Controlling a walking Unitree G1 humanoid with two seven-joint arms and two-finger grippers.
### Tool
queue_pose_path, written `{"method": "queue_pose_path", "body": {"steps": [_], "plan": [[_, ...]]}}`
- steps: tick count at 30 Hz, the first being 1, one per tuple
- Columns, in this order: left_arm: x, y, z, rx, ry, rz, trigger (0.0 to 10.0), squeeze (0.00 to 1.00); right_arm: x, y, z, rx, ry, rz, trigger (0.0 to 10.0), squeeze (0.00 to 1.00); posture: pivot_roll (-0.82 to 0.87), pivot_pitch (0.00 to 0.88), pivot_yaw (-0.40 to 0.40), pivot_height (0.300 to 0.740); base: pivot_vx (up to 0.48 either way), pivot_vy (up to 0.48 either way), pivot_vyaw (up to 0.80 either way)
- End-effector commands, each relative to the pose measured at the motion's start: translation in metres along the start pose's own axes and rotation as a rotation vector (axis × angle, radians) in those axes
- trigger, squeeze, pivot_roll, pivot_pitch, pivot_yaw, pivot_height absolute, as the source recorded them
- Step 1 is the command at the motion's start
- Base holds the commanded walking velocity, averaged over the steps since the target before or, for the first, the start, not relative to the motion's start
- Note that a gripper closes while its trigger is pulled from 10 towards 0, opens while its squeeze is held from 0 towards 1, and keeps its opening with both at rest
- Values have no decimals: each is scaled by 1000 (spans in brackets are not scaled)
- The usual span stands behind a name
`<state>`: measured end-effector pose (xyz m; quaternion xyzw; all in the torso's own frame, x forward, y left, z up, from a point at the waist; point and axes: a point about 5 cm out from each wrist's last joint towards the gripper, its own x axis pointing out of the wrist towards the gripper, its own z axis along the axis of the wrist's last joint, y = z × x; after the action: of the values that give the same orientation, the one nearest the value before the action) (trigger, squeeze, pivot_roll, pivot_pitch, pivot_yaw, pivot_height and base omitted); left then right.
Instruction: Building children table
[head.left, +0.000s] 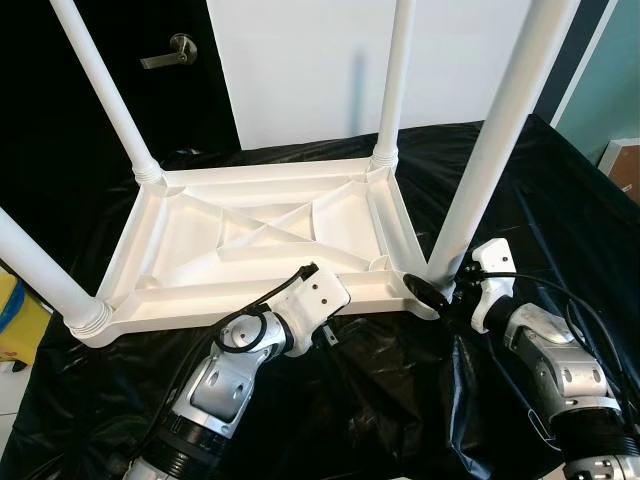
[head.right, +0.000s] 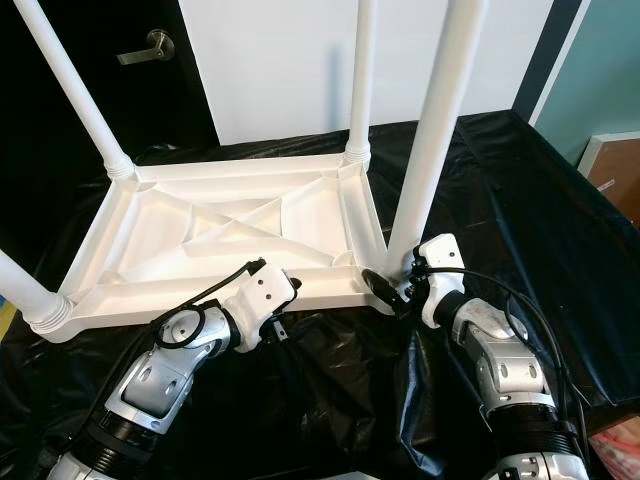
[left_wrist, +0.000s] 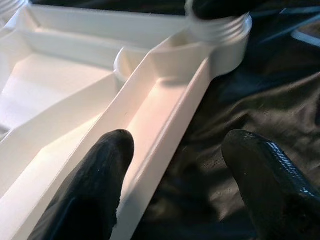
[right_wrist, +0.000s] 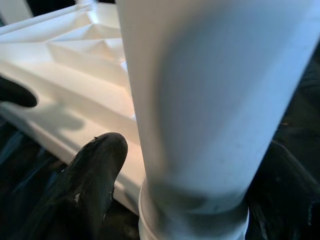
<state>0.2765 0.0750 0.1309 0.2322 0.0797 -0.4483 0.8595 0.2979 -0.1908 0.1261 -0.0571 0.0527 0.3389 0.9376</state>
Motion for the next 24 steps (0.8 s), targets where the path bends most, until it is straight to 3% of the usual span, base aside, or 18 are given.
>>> {"method": "queue_pose_path", "body": {"steps": [1,6,12,17,24], "plan": [[-4,0,-9,11,61,-30,10000,0,2,15,-18,60,70,121,10000,0,-39,0,6,740,0,0,0],[-11,13,-27,71,176,24,10000,0,-6,23,-20,95,73,224,10000,0,-31,8,-5,740,0,0,0],[-14,19,-36,107,229,46,10000,0,-10,29,-21,106,78,271,10000,0,-32,8,-6,740,0,0,0],[-14,41,-48,209,327,124,10000,0,-14,45,-21,124,84,359,10000,0,-48,16,4,740,0,0,0],[-4,72,-31,267,297,266,10000,0,-11,48,-23,109,75,358,10000,0,-54,21,15,740,0,0,0]]}}
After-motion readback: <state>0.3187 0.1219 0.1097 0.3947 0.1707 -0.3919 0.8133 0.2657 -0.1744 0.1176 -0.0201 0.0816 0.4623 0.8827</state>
